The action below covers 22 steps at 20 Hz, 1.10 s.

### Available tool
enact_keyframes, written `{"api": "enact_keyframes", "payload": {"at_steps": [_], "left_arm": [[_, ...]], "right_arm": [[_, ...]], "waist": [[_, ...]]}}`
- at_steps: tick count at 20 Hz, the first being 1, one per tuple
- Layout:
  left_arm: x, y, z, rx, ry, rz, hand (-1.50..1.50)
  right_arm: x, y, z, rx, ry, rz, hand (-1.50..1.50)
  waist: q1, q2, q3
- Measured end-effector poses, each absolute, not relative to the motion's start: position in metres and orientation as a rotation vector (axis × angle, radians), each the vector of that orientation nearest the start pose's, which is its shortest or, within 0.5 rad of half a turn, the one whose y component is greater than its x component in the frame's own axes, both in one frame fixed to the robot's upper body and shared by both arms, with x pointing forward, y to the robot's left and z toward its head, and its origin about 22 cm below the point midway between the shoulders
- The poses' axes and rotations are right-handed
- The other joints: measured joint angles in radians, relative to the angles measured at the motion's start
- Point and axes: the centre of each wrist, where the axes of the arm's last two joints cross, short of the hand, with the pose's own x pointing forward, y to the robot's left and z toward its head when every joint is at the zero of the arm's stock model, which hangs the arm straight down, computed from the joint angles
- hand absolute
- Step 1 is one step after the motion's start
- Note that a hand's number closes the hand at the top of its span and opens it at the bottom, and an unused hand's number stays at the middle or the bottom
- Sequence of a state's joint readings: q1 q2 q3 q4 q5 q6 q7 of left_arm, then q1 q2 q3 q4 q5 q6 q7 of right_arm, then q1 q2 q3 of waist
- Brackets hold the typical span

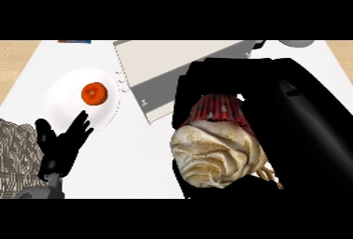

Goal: Pick the cupcake from the placemat and place it in the tiered shelf

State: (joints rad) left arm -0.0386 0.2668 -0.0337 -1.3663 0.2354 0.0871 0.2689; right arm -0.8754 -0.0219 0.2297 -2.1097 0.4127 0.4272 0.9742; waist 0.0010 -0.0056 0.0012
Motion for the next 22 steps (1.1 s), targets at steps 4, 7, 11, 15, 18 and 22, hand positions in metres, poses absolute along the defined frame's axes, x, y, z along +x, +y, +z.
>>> {"api": "enact_keyframes", "payload": {"at_steps": [4,7,11,15,18,22], "left_arm": [[0.248,0.294,-0.021,0.087,-1.135,0.041,0.0],[0.249,0.293,-0.023,0.092,-1.148,0.036,0.0],[0.254,0.295,-0.022,0.087,-1.136,0.042,0.0],[0.251,0.295,-0.024,0.085,-1.154,0.031,0.0],[0.251,0.291,-0.025,0.086,-1.157,0.031,0.0],[0.255,0.29,-0.023,0.087,-1.148,0.033,0.0]], "right_arm": [[0.24,-0.098,0.332,-0.429,-1.9,0.849,1.5],[0.266,-0.103,0.35,-0.456,-1.873,0.825,1.5],[0.292,-0.103,0.371,-0.485,-1.851,0.819,1.5],[0.324,-0.103,0.376,-0.49,-1.822,0.844,1.5],[0.343,-0.105,0.371,-0.49,-1.803,0.891,1.5],[0.365,-0.098,0.363,-0.506,-1.791,0.947,1.5]], "waist": [[0.005,0.001,-0.001],[0.008,0.003,0.0],[0.009,0.005,0.0],[0.014,0.006,0.0],[0.014,0.006,0.001],[0.017,0.008,0.001]]}}
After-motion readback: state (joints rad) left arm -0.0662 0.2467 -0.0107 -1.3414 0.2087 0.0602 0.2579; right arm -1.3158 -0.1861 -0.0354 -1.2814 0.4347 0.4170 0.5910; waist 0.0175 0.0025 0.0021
